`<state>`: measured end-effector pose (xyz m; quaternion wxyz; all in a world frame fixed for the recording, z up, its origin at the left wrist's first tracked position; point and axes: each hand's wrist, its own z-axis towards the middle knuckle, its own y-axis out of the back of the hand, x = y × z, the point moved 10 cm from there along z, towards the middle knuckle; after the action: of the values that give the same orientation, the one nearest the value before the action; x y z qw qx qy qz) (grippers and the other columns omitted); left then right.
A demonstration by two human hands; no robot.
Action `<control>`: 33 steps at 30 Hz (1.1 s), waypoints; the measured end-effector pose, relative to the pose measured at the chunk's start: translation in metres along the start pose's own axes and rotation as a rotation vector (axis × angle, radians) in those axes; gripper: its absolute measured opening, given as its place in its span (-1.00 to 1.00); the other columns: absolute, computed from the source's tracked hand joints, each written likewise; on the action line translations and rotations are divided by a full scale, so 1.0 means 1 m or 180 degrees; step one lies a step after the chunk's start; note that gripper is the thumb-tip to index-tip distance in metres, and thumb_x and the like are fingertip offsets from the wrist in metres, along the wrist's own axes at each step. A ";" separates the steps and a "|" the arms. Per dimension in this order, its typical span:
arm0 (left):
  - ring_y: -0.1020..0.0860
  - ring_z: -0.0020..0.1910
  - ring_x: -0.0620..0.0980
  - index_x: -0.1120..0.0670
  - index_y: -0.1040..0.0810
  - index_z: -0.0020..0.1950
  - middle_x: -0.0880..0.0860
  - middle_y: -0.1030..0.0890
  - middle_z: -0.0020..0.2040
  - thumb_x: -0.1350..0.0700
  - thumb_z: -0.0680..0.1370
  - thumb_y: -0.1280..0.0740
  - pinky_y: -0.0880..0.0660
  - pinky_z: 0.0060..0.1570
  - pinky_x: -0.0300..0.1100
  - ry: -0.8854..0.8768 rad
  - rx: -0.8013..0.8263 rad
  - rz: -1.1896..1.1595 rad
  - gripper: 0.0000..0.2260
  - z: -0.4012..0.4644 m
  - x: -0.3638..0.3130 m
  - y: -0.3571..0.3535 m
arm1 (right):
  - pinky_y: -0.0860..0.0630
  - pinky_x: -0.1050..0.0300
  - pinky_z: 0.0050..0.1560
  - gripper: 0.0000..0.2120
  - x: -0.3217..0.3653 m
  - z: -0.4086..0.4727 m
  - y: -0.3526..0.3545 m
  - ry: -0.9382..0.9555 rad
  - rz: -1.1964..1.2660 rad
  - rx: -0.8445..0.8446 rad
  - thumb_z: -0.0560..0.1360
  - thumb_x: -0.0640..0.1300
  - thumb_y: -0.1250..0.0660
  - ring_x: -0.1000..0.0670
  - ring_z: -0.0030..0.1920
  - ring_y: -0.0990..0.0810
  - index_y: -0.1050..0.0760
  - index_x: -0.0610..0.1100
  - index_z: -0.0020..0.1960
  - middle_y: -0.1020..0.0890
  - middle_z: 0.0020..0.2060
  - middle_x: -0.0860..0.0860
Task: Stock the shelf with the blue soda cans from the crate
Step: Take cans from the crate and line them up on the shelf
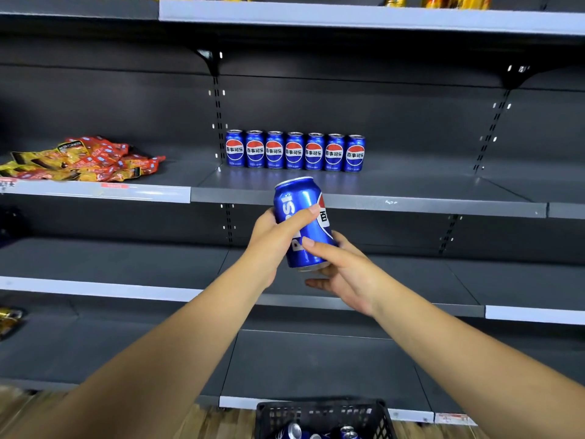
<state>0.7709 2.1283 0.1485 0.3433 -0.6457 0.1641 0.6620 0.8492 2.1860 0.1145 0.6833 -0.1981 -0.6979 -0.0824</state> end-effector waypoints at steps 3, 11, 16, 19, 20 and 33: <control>-0.66 -0.19 0.02 0.16 -0.56 0.03 0.08 -0.69 -0.16 0.06 0.39 -0.48 -0.59 -0.13 -0.13 0.0112 -0.0077 -0.0181 -0.70 0.000 0.002 0.003 | -0.47 0.00 0.00 -0.58 -0.001 -0.002 -0.004 -0.0101 0.0183 0.0274 0.29 -0.07 -0.45 0.00 -0.18 -0.63 -0.39 0.00 0.09 -0.67 -0.12 0.02; -0.64 0.01 0.11 0.14 -0.52 0.20 0.11 -0.67 0.02 -0.06 0.36 -0.48 -0.57 0.00 -0.03 0.0467 0.0096 -0.0056 -0.51 0.002 0.015 0.002 | -0.54 -0.02 0.17 -0.45 0.002 0.000 0.001 -0.0022 -0.0152 0.0145 0.30 -0.09 -0.46 -0.07 -0.02 -0.66 -0.43 -0.20 0.24 -0.67 0.02 -0.12; -0.64 0.00 0.10 0.16 -0.55 0.09 0.10 -0.68 -0.02 -0.08 0.46 -0.41 -0.56 0.06 -0.01 0.0311 -0.0130 0.0246 -0.64 0.005 0.004 0.007 | -0.55 0.02 0.15 -0.60 0.010 0.002 0.012 0.0119 -0.0543 -0.0309 0.39 -0.12 -0.48 -0.08 0.04 -0.64 -0.42 -0.15 0.15 -0.64 0.06 -0.09; -0.64 -0.19 0.00 0.16 -0.58 -0.02 0.09 -0.68 -0.11 0.00 0.46 -0.42 -0.54 -0.19 -0.19 0.0188 -0.0307 0.0219 -0.75 0.006 -0.001 0.011 | -0.57 0.12 0.07 -0.65 0.011 0.001 0.011 0.0171 -0.0709 -0.0407 0.37 -0.13 -0.49 -0.01 -0.01 -0.63 -0.41 -0.08 0.07 -0.62 0.00 -0.01; -0.64 -0.22 -0.01 0.16 -0.59 -0.03 0.08 -0.68 -0.14 0.01 0.46 -0.43 -0.53 -0.20 -0.20 0.0128 -0.0329 0.0219 -0.77 0.005 -0.003 0.013 | -0.56 0.17 0.04 -0.63 0.012 0.000 0.010 0.0167 -0.0779 -0.0381 0.37 -0.13 -0.50 0.03 -0.02 -0.63 -0.40 -0.07 0.07 -0.62 0.01 0.01; -0.62 0.04 0.16 0.23 -0.60 0.08 0.21 -0.66 0.02 0.04 0.37 -0.43 -0.50 0.19 0.07 0.0164 0.0508 -0.0242 -0.63 0.015 0.008 0.003 | -0.59 0.13 0.03 -0.71 0.026 0.007 0.010 0.0056 -0.0980 -0.0021 0.35 -0.25 -0.49 -0.02 -0.09 -0.67 -0.58 -0.15 0.06 -0.70 -0.06 -0.07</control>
<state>0.7577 2.1379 0.1422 0.4142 -0.6389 0.2006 0.6165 0.8473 2.2023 0.1386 0.6680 -0.0903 -0.7138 -0.1903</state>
